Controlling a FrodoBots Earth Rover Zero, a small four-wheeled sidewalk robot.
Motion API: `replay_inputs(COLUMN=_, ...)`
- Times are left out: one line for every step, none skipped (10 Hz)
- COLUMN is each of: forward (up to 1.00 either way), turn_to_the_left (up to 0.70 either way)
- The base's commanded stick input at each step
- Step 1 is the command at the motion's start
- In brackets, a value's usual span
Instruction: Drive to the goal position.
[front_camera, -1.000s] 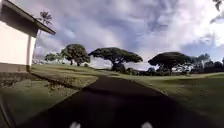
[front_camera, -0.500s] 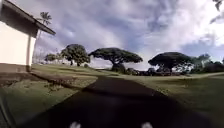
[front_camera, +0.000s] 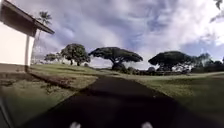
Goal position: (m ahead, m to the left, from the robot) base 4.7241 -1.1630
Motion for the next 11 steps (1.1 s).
replay_inputs(forward=0.50, turn_to_the_left=0.00)
replay_inputs(forward=0.50, turn_to_the_left=0.00)
replay_inputs(forward=0.50, turn_to_the_left=0.00)
replay_inputs(forward=0.50, turn_to_the_left=0.00)
replay_inputs(forward=0.50, turn_to_the_left=0.00)
replay_inputs(forward=0.50, turn_to_the_left=0.00)
replay_inputs(forward=0.50, turn_to_the_left=0.00)
replay_inputs(forward=0.50, turn_to_the_left=0.00)
replay_inputs(forward=0.50, turn_to_the_left=0.00)
replay_inputs(forward=0.50, turn_to_the_left=0.00)
replay_inputs(forward=0.50, turn_to_the_left=0.00)
